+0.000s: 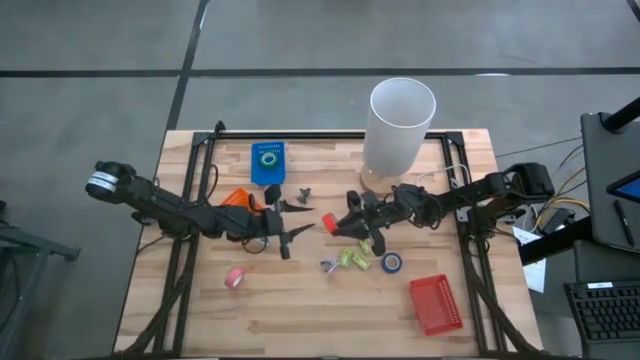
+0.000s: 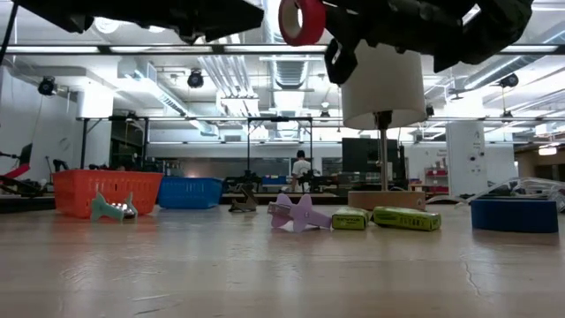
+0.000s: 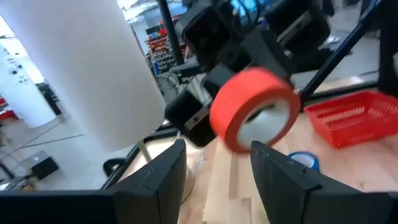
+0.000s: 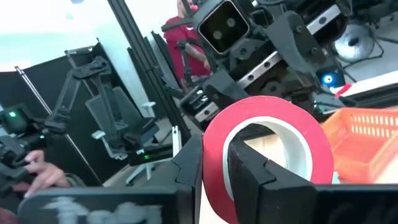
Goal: Pick and place Stapler, Stapler remover, tape
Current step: Stack the orange tape on the green tape in the blue bin
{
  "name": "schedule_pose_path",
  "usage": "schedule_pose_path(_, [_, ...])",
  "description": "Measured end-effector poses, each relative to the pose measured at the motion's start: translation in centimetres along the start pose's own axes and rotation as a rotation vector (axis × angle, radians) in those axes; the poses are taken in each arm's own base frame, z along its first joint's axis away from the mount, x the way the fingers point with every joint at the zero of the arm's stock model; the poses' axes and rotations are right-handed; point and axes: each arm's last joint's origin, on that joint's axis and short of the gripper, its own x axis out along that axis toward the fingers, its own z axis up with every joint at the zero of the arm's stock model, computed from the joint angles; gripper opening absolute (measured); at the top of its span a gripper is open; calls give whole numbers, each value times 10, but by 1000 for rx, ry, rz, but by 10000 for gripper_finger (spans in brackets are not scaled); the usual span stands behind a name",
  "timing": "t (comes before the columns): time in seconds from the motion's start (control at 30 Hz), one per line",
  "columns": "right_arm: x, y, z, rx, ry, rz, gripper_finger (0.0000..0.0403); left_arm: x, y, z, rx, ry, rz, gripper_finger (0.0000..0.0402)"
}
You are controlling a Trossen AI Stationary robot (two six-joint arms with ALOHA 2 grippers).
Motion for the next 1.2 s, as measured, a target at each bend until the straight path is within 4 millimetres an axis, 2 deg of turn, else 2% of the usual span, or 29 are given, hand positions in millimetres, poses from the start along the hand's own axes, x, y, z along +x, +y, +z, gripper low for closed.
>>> schedule_pose_path(0.33, [20, 0, 9, -42, -28, 20, 52, 3, 3, 6, -20, -19, 13, 181])
schedule_pose_path(0.63, [26, -1, 13, -70, -51, 2, 52, 3, 5, 7, -36, -36, 10, 181])
schedule_pose_path(0.9, [32, -5, 8, -70, -46, -1, 52, 6, 10, 7, -56, -43, 38, 176])
schedule_pose_path(1.03, [32, -5, 8, -68, -42, -6, 52, 6, 10, 5, -52, -29, 36, 144])
schedule_pose_path(1.2, [32, -6, 8, -64, -41, -7, 52, 6, 10, 5, -47, -30, 28, 63])
